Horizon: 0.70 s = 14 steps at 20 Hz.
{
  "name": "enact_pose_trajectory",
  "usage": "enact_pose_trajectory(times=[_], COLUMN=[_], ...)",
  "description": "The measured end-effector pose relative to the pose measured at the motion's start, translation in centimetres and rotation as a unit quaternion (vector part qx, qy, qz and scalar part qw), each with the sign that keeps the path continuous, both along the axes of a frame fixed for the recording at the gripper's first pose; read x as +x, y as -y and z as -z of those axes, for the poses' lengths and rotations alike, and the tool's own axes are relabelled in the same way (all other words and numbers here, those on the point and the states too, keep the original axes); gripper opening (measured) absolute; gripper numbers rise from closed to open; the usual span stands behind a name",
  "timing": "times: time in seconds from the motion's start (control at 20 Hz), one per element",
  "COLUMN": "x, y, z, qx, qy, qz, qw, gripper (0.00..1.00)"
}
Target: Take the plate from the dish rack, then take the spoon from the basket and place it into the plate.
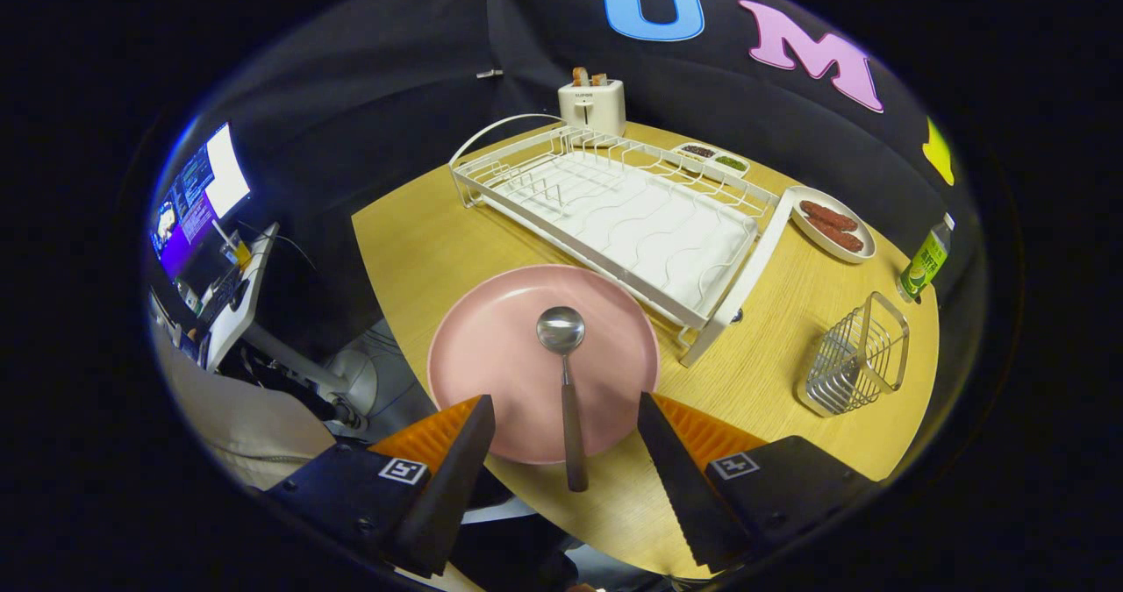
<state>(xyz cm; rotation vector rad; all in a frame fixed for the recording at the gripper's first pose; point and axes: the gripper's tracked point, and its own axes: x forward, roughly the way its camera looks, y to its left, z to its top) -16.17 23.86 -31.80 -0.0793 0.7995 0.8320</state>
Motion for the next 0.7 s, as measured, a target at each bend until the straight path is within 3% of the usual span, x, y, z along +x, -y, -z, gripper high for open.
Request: enact_pose_trajectory(times=[0.15, 0.35, 0.7], x=[1.2, 5.3, 12.4], y=[0.7, 2.4, 10.6], z=[-2.9, -10.4, -23.1], qx=[0.02, 0.07, 0.089], qy=[0.017, 0.076, 0.22], qz=[0.027, 0.085, 0.194], qw=[0.999, 0.991, 0.952], gripper=[1.0, 1.0, 1.0])
